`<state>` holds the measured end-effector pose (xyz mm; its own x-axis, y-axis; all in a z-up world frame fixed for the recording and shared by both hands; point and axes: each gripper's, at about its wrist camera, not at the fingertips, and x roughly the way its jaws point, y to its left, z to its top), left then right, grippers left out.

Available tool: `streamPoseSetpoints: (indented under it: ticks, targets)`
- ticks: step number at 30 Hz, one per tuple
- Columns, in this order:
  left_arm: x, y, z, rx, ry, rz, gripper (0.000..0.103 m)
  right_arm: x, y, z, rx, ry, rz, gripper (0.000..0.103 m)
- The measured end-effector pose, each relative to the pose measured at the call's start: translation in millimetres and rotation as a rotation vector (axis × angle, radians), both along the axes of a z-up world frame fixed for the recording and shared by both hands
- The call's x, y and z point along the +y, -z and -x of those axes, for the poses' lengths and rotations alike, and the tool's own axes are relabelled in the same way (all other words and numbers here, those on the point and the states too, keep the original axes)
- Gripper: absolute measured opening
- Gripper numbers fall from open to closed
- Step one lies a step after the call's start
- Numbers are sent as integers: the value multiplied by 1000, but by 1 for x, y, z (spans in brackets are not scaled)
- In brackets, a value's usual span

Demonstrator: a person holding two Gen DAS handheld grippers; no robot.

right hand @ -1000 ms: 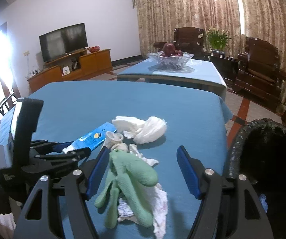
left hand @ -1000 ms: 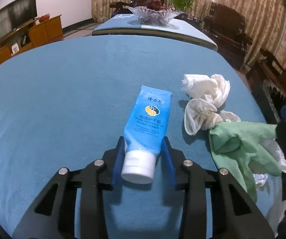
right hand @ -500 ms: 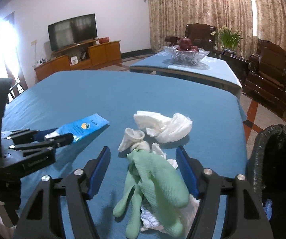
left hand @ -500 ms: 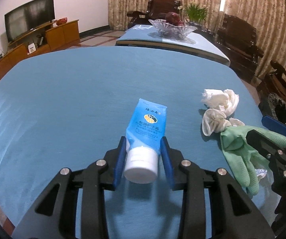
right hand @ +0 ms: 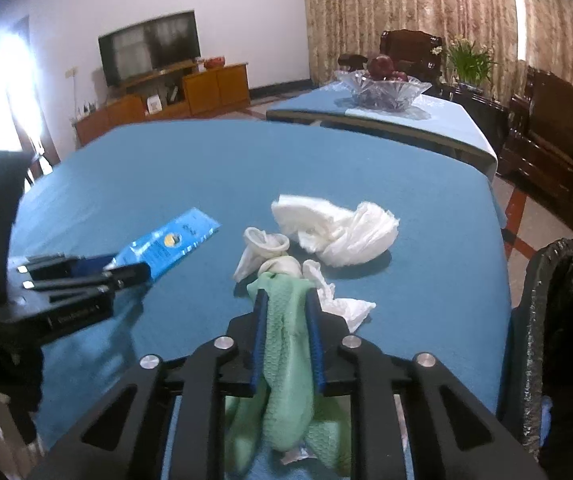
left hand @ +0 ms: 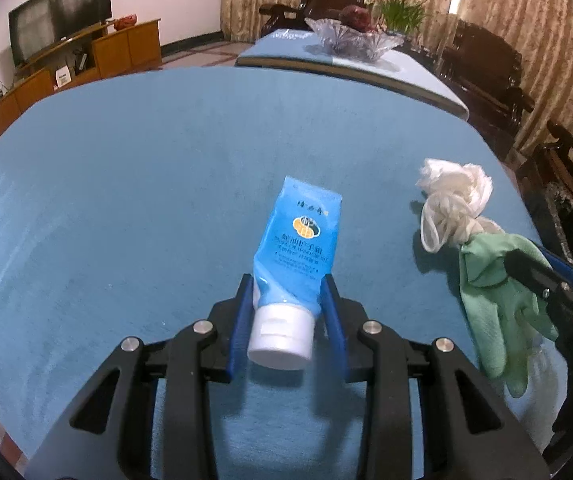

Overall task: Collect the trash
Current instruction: 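Grasp the blue tube with the left gripper while the right grasps the green glove, then hold the tube in the left gripper while the right regrips the glove with tissue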

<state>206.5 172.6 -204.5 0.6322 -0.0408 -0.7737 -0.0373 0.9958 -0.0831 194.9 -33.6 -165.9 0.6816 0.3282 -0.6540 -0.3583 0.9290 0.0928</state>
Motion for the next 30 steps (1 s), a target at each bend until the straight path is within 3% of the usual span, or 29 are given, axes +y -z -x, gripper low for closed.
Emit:
streamPoseSetpoints:
  ticks: [7, 10, 15, 22, 30]
  targets:
    - [-4, -33, 7, -89, -2, 8, 32, -2, -24, 6, -46, -17, -47, 19]
    - [-8, -40, 9, -110, 4, 2, 32, -2, -19, 2, -2, -9, -44, 34]
    - [-12, -41, 12, -107, 5, -1, 32, -7, -23, 12, -19, -5, -41, 39]
    - [-10, -39, 17, -106, -2, 6, 32, -23, -28, 25, -23, 9, -23, 38]
    - [-6, -43, 25, -128, -14, 5, 32, 3, -22, 13, -25, -41, 12, 36]
